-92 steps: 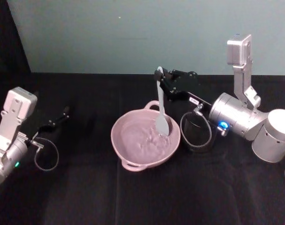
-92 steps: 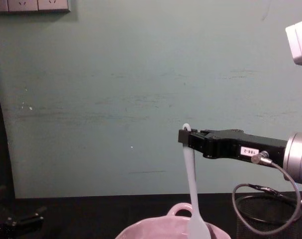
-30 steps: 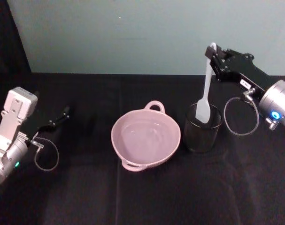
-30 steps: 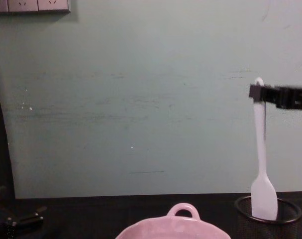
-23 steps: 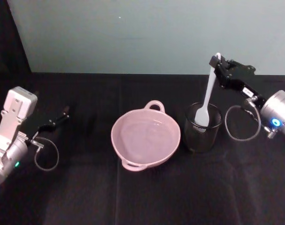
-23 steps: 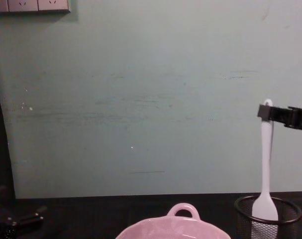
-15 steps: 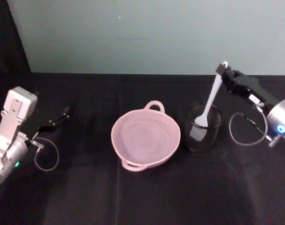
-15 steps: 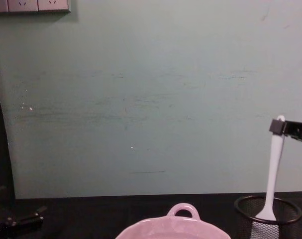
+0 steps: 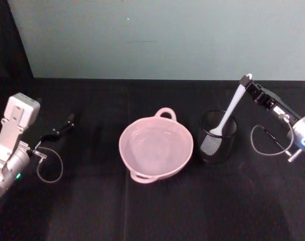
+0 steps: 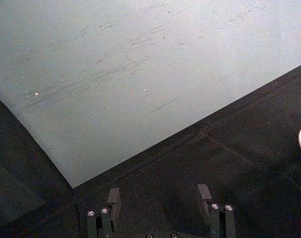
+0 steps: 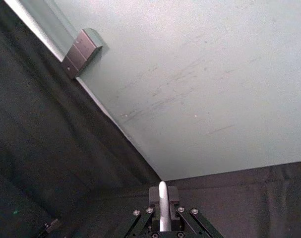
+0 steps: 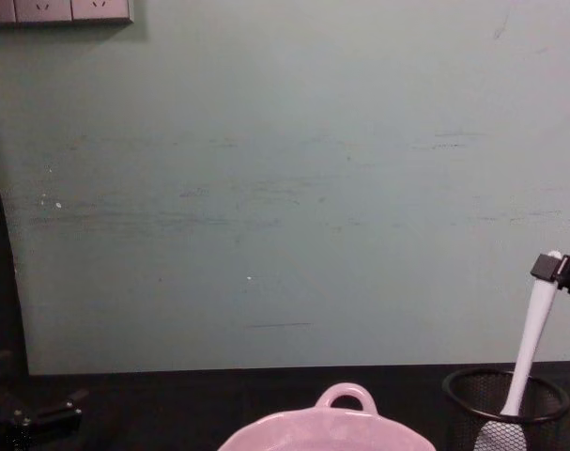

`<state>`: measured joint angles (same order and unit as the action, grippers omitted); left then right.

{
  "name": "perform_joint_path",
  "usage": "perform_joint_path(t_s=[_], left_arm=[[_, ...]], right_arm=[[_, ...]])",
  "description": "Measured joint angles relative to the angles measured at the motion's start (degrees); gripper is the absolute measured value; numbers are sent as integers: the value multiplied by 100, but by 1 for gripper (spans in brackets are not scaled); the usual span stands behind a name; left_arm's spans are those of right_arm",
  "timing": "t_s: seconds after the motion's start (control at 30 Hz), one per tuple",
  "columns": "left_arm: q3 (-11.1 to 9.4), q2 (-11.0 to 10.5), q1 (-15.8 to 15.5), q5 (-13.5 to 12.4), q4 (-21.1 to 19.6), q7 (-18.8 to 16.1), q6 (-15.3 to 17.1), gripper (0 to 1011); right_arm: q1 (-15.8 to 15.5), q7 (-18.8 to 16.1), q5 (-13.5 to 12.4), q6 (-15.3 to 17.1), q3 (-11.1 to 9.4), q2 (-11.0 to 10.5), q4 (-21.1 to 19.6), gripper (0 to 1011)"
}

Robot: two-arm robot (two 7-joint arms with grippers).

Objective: Use the one hand to pick up the spoon and stir the clear water in the bowl.

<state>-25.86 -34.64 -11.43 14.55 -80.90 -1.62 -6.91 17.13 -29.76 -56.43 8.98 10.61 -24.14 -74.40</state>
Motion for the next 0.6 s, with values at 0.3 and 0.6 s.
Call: perform_joint_path(t_s=[0.3,0.6], left_arm=[[0,0,0,0,0,0,0,1011],[0,0,0,0,0,0,0,1011]], right_arm=[[98,0,-125,24,120,-49,231,110],[42,72,-270,-92,175,-79,231,324]])
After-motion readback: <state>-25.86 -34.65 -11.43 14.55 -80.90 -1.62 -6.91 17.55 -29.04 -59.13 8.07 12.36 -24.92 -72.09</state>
